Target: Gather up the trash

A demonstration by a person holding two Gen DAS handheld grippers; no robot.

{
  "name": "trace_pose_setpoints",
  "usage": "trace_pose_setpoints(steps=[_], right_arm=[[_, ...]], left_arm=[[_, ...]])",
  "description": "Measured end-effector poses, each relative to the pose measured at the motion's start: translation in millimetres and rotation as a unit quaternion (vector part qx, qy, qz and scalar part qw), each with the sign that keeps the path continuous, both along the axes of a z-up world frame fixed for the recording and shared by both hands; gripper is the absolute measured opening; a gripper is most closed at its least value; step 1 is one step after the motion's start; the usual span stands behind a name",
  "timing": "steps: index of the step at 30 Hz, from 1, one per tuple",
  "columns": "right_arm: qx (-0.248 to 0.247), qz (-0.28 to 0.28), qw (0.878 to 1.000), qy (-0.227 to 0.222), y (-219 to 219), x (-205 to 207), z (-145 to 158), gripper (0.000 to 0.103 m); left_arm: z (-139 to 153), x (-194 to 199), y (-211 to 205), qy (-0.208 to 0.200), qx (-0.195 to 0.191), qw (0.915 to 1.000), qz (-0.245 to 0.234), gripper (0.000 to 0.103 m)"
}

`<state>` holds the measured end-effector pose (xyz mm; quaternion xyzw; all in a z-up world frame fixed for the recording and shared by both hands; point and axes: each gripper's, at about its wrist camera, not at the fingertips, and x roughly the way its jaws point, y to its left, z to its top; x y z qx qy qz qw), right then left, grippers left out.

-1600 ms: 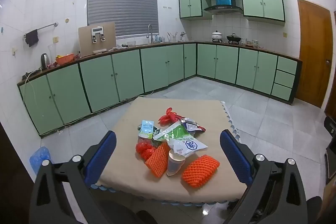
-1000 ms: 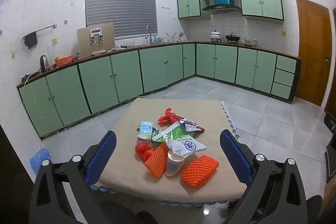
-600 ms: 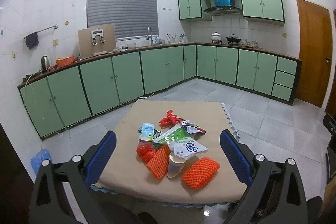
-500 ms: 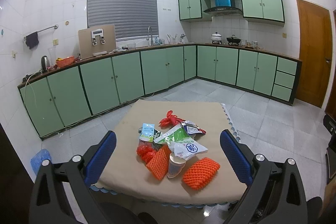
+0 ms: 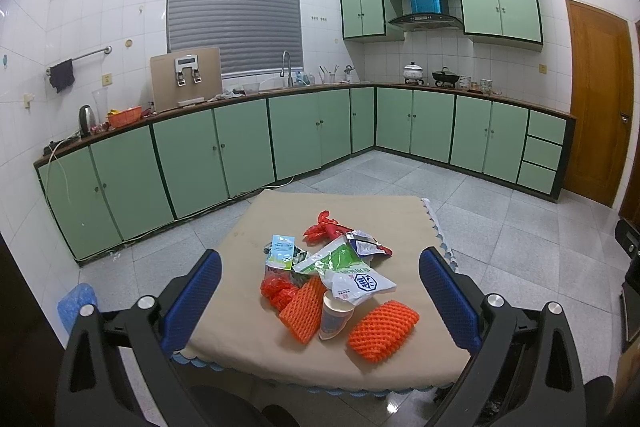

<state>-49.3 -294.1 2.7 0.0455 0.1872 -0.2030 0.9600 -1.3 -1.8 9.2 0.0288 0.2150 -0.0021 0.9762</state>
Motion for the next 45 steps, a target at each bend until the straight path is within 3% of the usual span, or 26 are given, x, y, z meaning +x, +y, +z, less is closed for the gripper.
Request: trace_pose_setpoints(steps=[45], right_arm=[[0.004, 0.005, 1.000, 0.014, -5, 8, 0, 0.098]], left_arm=[[-12, 1, 3, 0.011, 0.004, 0.9999, 0.002, 0.097]])
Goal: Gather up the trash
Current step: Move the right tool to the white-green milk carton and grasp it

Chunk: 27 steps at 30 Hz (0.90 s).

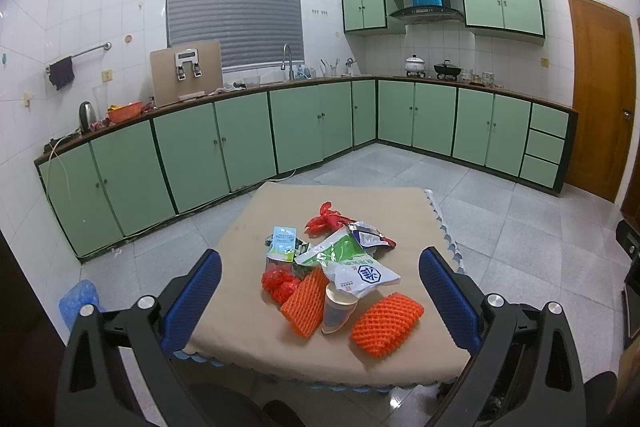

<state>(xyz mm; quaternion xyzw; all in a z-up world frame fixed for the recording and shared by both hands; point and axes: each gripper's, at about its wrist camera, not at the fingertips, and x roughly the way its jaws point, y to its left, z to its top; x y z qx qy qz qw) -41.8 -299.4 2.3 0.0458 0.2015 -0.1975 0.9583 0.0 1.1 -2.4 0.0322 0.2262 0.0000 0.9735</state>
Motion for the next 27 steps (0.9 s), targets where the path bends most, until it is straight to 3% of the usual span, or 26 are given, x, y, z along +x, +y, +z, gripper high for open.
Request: trace_pose_setpoints(steps=[5, 9, 14, 17, 27], right_arm=[[0.001, 0.014, 1.000, 0.004, 3, 6, -2, 0.098], [-0.001, 0.037, 0.999, 0.010, 13, 17, -12, 0.098], [0.012, 0.089, 0.995, 0.038, 32, 48, -31, 0.098], [0.030, 0.131, 0.989, 0.056, 47, 71, -41, 0.098], [0.095, 0.225, 0.965, 0.092, 95, 149, -93, 0.098]], left_arm=[[-8, 8, 9, 0.010, 0.004, 0.9998, -0.014, 0.097], [-30, 17, 32, 0.035, 0.011, 0.9992, 0.014, 0.097], [-47, 21, 64, 0.049, -0.027, 0.9983, 0.012, 0.097], [-50, 25, 72, 0.038, -0.008, 0.9988, 0.031, 0.097], [-76, 71, 88, 0.049, -0.023, 0.9977, 0.042, 0.097]])
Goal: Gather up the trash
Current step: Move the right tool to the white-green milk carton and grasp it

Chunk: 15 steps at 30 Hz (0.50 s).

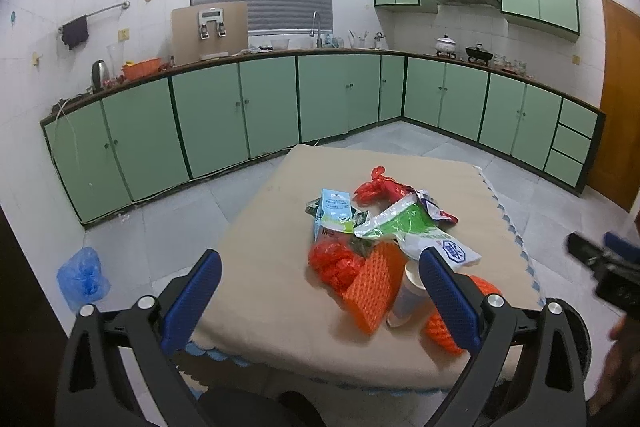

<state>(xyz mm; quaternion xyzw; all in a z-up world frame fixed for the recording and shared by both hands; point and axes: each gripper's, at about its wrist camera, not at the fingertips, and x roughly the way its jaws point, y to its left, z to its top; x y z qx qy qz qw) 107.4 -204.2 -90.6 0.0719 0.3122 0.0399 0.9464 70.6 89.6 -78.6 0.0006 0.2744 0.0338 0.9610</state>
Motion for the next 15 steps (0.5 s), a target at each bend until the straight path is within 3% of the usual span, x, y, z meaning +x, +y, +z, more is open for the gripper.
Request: trace_pose_setpoints(steps=[4, 15], right_arm=[[0.003, 0.013, 0.999, 0.029, 13, 35, -30, 0.078], [0.030, 0.016, 0.997, 0.075, 19, 90, -80, 0.079]], left_arm=[[-9, 12, -3, -0.010, 0.001, 0.9999, -0.005, 0.097], [-59, 61, -9, 0.007, 0.009, 0.9994, -0.032, 0.097]])
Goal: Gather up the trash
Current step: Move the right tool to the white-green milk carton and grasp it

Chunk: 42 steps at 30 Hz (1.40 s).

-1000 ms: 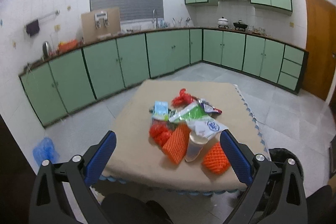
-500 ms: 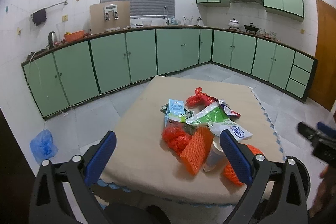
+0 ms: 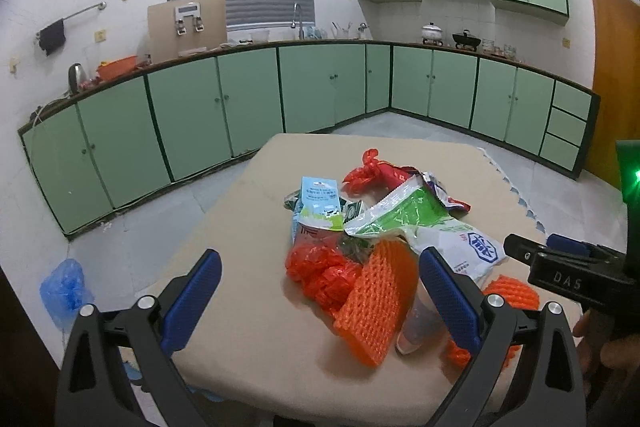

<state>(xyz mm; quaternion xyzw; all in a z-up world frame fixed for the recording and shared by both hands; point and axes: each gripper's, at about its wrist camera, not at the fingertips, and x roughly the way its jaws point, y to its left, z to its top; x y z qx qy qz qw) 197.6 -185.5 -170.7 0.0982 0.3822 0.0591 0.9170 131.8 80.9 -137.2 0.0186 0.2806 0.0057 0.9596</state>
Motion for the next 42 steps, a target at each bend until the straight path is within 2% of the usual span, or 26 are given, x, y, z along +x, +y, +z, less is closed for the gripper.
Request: trace_pose_setpoints(steps=[2, 6, 9, 11, 13, 14, 15, 16, 17, 18, 23, 25, 27, 29, 31, 33, 42], right_arm=[[0.014, 0.004, 1.000, 0.002, -1, 6, -4, 0.083], [0.077, 0.024, 0.997, 0.010, -4, 18, -15, 0.088], [0.136, 0.034, 0.989, 0.038, -8, 27, -28, 0.088], [0.163, 0.043, 0.985, 0.046, -9, 28, -30, 0.083], [0.162, 0.056, 0.984, 0.047, -5, 26, -25, 0.062], [0.165, 0.064, 0.983, 0.046, -4, 24, -23, 0.056], [0.168, 0.075, 0.982, 0.047, -2, 22, -20, 0.039], [0.169, 0.084, 0.981, 0.051, 0, 20, -17, 0.016], [0.168, 0.088, 0.980, 0.053, 2, 19, -17, 0.005], [0.168, 0.090, 0.980, 0.052, 3, 16, -15, 0.000], [0.160, 0.098, 0.982, 0.029, 1, 0, -3, 0.000], [0.125, 0.096, 0.987, 0.019, 3, -7, 2, 0.000], [0.091, 0.098, 0.991, 0.008, 7, -10, 3, 0.005], [0.068, 0.099, 0.993, 0.011, 10, -13, 3, 0.017], [0.061, 0.096, 0.993, 0.008, 12, -18, 1, 0.053], [0.038, 0.097, 0.994, -0.009, 17, -27, 4, 0.064], [-0.061, 0.150, 0.984, -0.069, 78, -35, 19, 0.066]], left_arm=[[-1, 1, 1, -0.001, 0.000, 1.0000, 0.000, 0.097], [-3, 5, 0, -0.001, 0.006, 1.0000, 0.004, 0.097], [-2, 4, -1, -0.004, 0.014, 0.9999, 0.007, 0.097], [-1, 2, 0, -0.005, 0.015, 0.9998, 0.008, 0.097], [1, 1, 0, -0.008, 0.017, 0.9998, 0.010, 0.097], [2, 0, 0, -0.008, 0.017, 0.9998, 0.011, 0.097], [3, -1, -1, -0.008, 0.016, 0.9998, 0.011, 0.097], [3, -1, -1, -0.008, 0.016, 0.9998, 0.011, 0.097], [4, -1, -1, -0.009, 0.016, 0.9998, 0.012, 0.097], [5, -2, -2, -0.009, 0.015, 0.9998, 0.012, 0.097], [9, -5, -2, -0.012, 0.012, 0.9998, 0.013, 0.097], [10, -4, -2, -0.013, 0.014, 0.9997, 0.015, 0.097], [10, -5, -1, -0.014, 0.014, 0.9997, 0.015, 0.097], [10, -6, 0, -0.015, 0.015, 0.9997, 0.016, 0.097], [9, -8, -1, -0.017, 0.021, 0.9995, 0.018, 0.097], [8, -9, 0, -0.018, 0.025, 0.9993, 0.021, 0.097], [5, -10, 14, -0.014, 0.021, 0.9991, 0.035, 0.097]])
